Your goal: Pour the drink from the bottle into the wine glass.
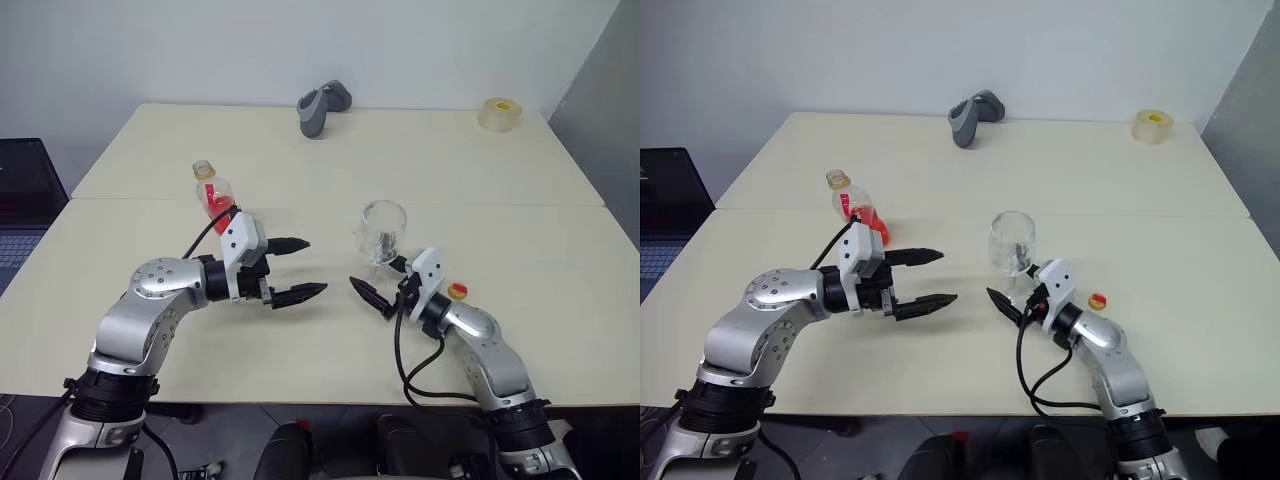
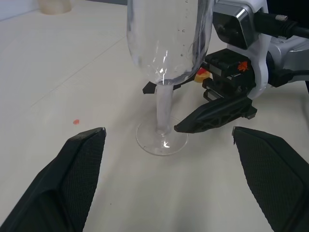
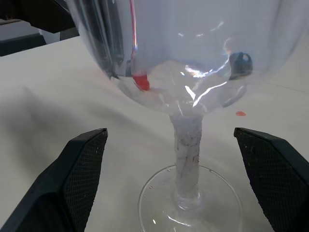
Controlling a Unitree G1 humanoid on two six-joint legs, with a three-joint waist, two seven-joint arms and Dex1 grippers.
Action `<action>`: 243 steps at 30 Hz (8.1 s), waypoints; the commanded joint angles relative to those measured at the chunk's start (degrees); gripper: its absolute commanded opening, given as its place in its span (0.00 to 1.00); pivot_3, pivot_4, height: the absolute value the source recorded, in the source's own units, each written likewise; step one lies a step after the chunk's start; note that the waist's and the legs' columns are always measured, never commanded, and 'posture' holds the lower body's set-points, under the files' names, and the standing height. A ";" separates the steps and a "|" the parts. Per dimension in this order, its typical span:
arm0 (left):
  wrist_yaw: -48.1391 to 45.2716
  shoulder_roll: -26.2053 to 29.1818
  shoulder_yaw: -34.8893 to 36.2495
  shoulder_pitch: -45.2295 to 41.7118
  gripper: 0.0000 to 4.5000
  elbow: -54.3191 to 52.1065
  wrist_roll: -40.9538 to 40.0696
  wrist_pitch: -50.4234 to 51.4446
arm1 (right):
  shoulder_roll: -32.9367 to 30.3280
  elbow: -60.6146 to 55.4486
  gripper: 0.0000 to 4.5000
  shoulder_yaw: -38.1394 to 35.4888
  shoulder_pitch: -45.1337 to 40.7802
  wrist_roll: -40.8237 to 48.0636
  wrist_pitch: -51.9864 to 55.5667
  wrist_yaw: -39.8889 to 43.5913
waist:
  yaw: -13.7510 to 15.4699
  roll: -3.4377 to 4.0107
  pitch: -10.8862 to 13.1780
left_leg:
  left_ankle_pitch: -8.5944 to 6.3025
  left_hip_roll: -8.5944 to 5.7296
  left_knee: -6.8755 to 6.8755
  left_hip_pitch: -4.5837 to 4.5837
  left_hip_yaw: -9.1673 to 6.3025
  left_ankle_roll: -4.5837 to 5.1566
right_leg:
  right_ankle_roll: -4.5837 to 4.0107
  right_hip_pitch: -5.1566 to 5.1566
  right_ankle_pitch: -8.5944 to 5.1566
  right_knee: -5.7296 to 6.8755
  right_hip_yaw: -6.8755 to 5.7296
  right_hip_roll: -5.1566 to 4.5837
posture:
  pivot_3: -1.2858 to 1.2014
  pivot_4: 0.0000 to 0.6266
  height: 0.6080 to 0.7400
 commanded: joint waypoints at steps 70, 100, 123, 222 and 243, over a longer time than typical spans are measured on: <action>17.40 4.73 20.73 18.19 1.00 -20.46 -9.87 9.27 | -7.57 -8.86 1.00 2.61 -4.42 2.37 11.12 12.04 | -0.03 0.04 0.03 | -0.01 0.09 -0.05 0.02 -0.09 -0.01 | -0.09 -0.02 -0.05 0.02 -0.05 0.03 | 0.52 0.24 1.00; 33.56 -3.62 19.91 14.97 1.00 -12.74 2.27 -2.71 | -12.96 -21.83 1.00 -1.35 -2.13 11.95 13.42 11.72 | 0.15 -0.01 0.01 | -0.01 0.07 -0.04 0.03 -0.10 -0.03 | -0.10 0.02 -0.05 0.00 -0.06 0.03 | 0.52 0.24 1.00; 43.43 -14.28 13.98 0.90 1.00 17.75 15.45 -15.38 | -14.15 -27.85 1.00 -1.09 -4.65 13.21 20.14 4.93 | 0.22 -0.08 -0.03 | -0.01 0.03 0.00 -0.04 -0.16 -0.02 | -0.10 0.02 -0.04 0.01 -0.15 0.01 | 0.52 0.24 1.00; 55.15 4.65 -9.29 -31.50 0.19 47.24 61.52 -62.26 | -5.88 -25.00 1.00 0.61 -14.52 7.49 21.92 -7.88 | 0.09 -0.11 -0.03 | 0.05 -0.04 0.05 -0.25 -0.33 -0.11 | -0.09 -0.10 -0.04 0.06 -0.33 0.00 | 0.52 0.24 1.00; 62.86 7.98 -12.22 -33.81 0.17 49.16 69.35 -62.81 | -5.53 -25.29 1.00 0.63 -14.82 6.85 22.05 -7.47 | 0.06 -0.11 -0.03 | 0.05 -0.04 0.05 -0.25 -0.32 -0.11 | -0.09 -0.12 -0.04 0.08 -0.33 0.00 | 0.52 0.24 1.00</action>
